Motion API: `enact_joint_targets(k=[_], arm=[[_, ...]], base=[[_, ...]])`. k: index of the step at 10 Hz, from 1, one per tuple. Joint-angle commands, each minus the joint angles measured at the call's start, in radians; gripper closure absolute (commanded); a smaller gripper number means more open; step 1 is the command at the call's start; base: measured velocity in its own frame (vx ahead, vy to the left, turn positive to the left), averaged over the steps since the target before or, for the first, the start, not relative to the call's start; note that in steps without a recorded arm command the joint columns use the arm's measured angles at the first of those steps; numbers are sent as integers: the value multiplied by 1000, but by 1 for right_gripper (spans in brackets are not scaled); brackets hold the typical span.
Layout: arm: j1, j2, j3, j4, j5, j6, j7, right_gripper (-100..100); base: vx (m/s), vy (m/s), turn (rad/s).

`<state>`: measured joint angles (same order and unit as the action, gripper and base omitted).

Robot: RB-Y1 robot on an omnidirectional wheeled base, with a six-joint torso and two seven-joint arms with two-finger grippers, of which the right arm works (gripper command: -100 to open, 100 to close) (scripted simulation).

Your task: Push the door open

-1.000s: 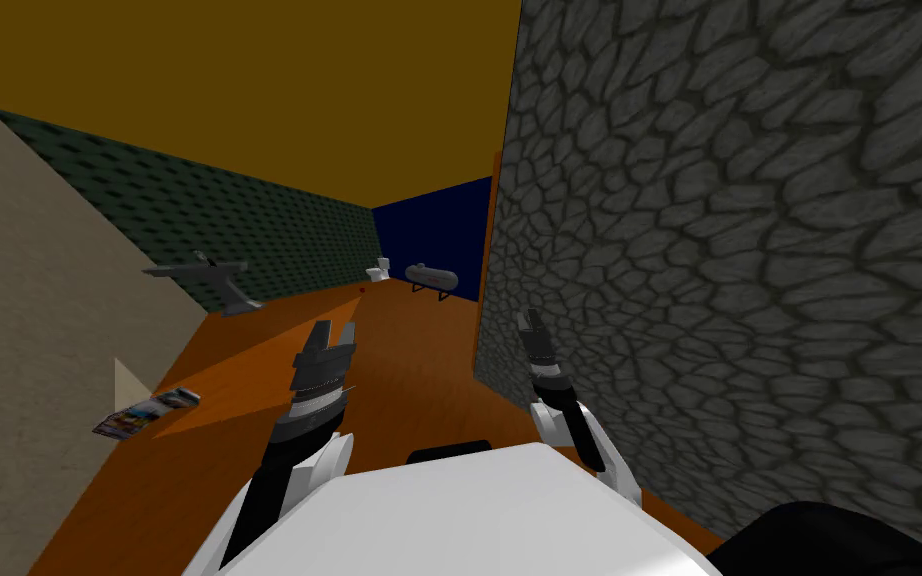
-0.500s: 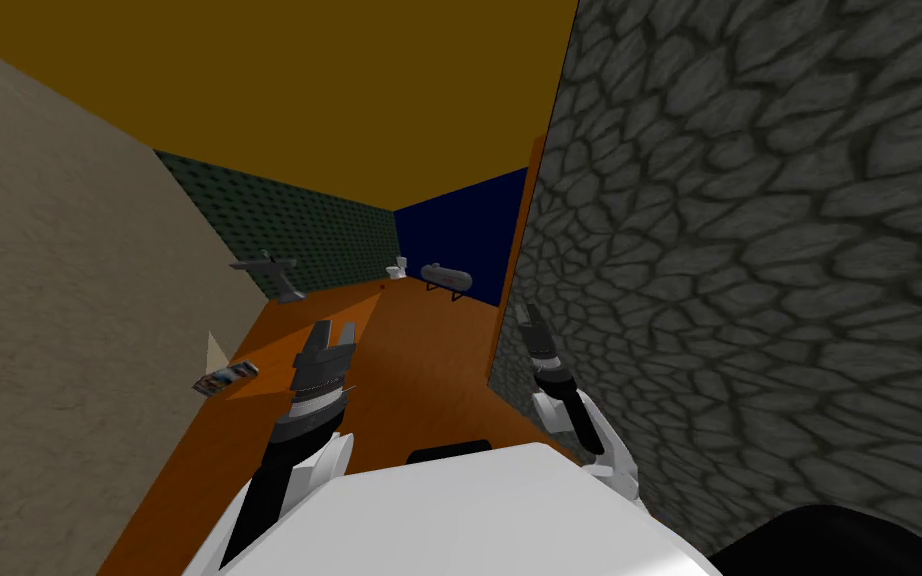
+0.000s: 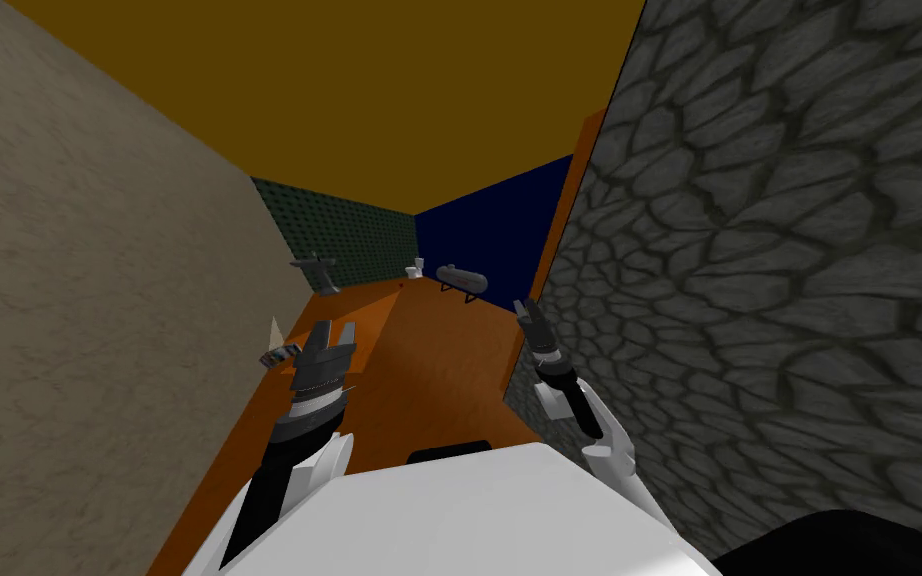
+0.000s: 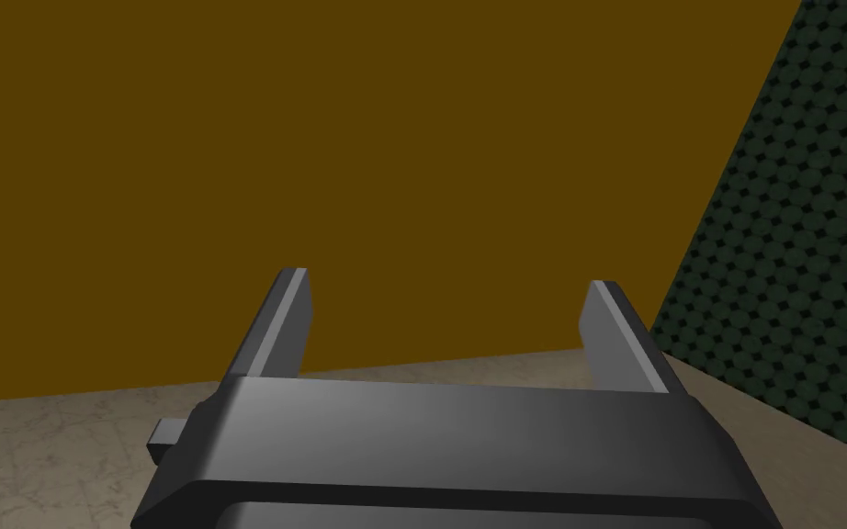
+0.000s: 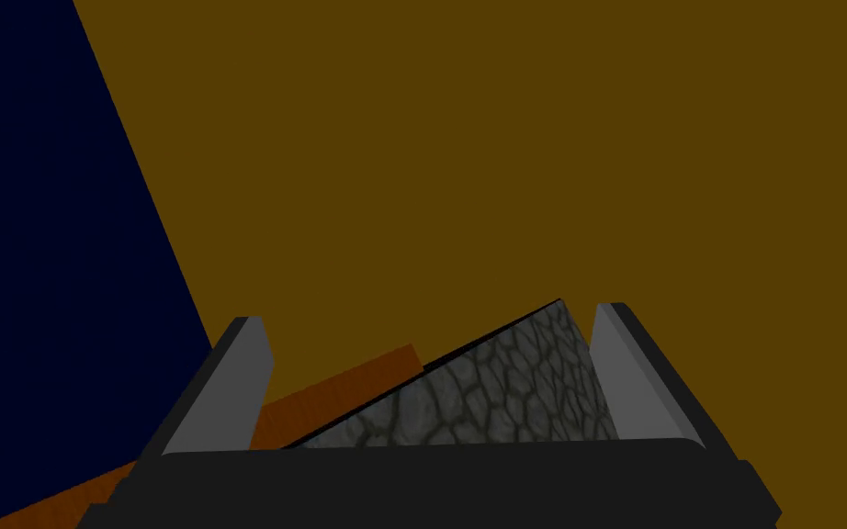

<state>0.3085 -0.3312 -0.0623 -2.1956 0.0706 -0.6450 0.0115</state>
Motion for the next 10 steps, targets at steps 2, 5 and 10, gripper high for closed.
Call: enact_joint_targets(k=[2,5,10], arm=[[-42,-51,-14,13,0,-20,-3,-100],[-89,-109,-30,25,1,-40,-6,-100],[-173,-212,-61,48,1,-76,-13,-100]], base=[[164,62,282],[152,53,276],[164,44,296]])
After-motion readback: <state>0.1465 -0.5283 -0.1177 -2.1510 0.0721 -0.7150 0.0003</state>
